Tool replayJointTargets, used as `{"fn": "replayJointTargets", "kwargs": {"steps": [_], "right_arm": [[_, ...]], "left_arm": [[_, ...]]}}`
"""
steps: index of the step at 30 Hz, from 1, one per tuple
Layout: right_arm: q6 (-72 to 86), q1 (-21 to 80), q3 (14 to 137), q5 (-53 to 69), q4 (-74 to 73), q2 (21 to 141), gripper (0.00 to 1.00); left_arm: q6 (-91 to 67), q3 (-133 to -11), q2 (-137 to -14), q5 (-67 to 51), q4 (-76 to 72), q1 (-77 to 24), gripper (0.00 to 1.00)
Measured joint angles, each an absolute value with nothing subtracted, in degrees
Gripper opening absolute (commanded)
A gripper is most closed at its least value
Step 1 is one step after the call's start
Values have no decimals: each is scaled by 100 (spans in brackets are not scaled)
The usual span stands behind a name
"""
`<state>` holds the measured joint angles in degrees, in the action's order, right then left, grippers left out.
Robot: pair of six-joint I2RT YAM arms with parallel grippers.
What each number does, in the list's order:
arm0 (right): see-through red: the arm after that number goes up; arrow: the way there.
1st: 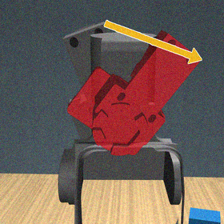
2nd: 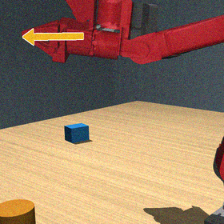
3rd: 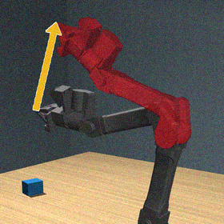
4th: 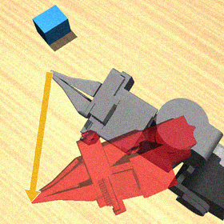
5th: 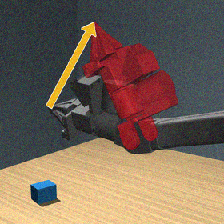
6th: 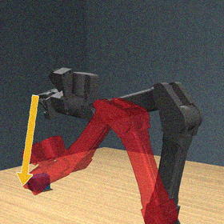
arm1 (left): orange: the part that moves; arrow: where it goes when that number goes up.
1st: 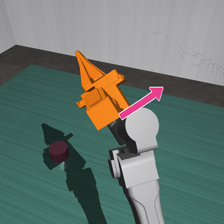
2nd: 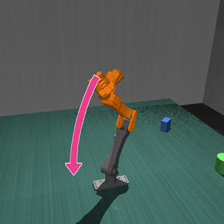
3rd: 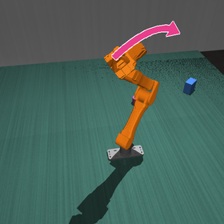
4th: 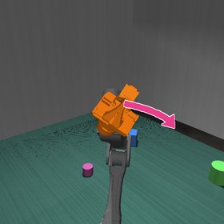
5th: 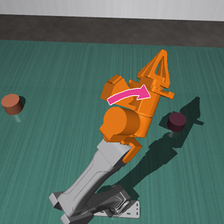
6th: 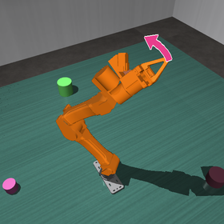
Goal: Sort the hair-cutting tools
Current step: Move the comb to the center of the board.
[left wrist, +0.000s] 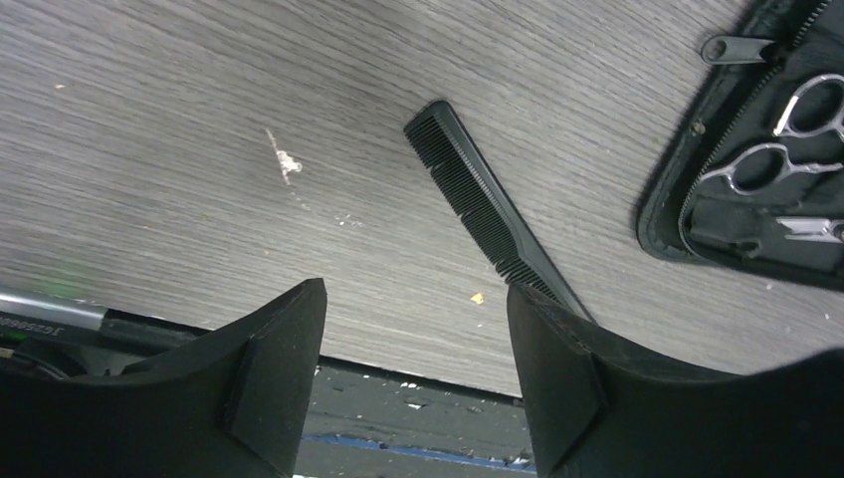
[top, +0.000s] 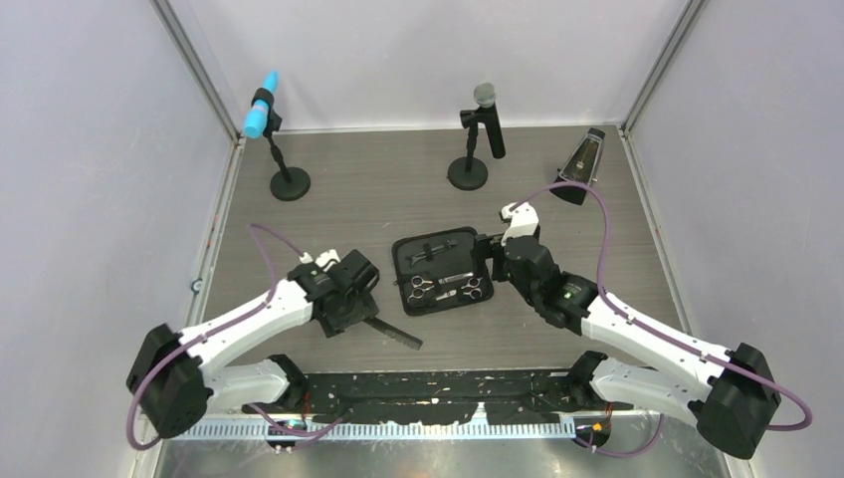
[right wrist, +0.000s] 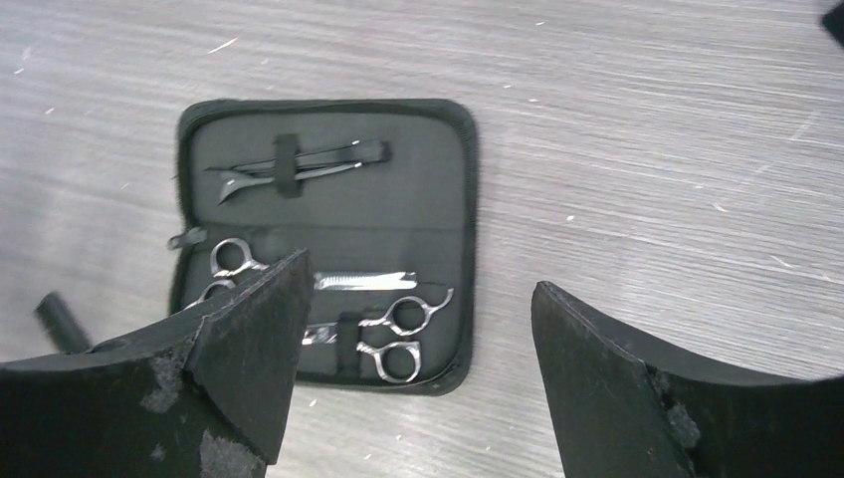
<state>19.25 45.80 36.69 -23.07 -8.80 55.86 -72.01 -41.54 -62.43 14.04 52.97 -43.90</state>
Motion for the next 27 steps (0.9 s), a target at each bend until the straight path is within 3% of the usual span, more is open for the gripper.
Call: {"fn": "replayJointTargets", "kwargs": {"steps": [16, 23, 27], "right_arm": [[1763, 4436, 2714, -3245, 244, 5586, 88], [1732, 4405, 2484, -3242, 510, 5588, 88], [1715, 4401, 2440, -3242, 626, 5588, 88]], "left_arm": [[-7762, -4676, -8538, 1313, 4696, -4451, 54], [-7638, -5048, -8962, 1297, 4713, -4451, 30], [-7076, -5408, -9288, 1398, 4768, -4344, 21]]}}
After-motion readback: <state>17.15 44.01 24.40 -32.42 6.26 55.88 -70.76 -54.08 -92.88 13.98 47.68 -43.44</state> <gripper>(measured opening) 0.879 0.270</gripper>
